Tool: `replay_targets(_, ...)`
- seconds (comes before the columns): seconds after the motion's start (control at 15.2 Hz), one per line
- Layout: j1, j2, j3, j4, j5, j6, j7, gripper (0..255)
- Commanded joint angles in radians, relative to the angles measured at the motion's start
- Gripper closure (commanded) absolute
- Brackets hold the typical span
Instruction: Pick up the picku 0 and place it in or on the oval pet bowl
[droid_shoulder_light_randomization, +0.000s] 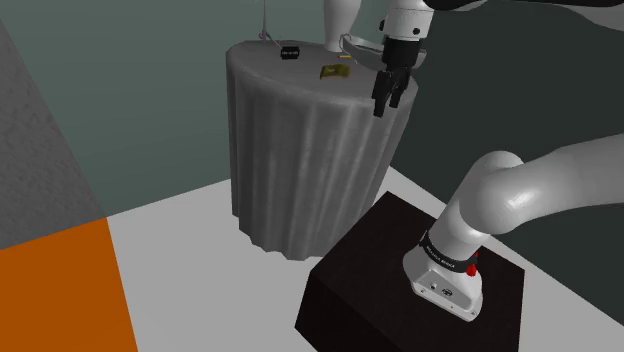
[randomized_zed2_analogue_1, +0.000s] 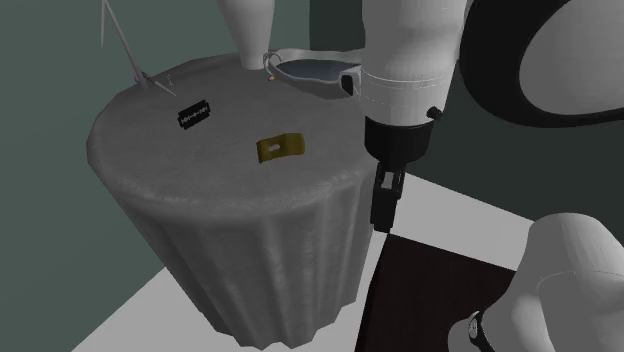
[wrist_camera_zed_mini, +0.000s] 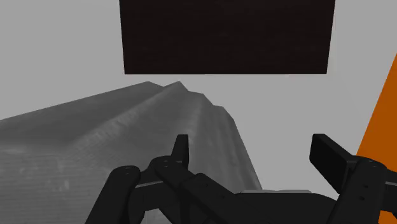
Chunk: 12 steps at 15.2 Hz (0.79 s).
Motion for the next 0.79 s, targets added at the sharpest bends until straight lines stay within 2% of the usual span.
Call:
replay_targets(0.0,0.0,0.0,0.0,0.0,0.0,0.0,0.0,0)
replay_targets(0.73,0.012,0.361,0.047,0.355,-0.234,0.067,-0.158,0)
